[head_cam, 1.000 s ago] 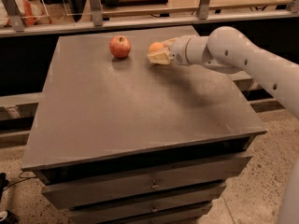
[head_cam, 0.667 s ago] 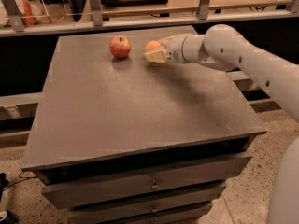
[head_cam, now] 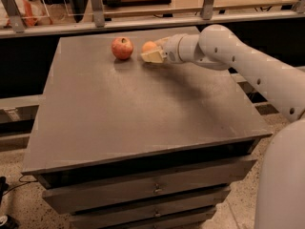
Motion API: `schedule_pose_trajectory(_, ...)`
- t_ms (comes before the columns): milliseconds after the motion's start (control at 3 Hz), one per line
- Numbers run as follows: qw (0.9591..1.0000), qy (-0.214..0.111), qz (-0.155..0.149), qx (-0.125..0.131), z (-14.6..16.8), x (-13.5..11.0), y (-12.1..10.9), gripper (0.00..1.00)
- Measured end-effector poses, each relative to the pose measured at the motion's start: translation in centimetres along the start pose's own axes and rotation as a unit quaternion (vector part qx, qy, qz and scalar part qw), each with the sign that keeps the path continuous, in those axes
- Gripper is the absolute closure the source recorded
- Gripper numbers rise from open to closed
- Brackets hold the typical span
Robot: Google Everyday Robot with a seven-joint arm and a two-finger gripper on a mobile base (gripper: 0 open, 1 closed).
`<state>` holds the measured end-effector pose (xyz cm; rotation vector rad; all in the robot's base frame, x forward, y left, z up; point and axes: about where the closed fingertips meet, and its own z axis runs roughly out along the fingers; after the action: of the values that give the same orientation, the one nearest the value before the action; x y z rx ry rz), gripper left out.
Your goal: Move orange near apple
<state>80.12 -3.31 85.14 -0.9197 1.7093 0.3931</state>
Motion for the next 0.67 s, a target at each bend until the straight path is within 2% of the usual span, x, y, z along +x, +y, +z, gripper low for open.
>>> schedule_pose_trajectory(667,0.9999,-0.009,0.005,-0.013,1.41,-1.10,1.06,1.00)
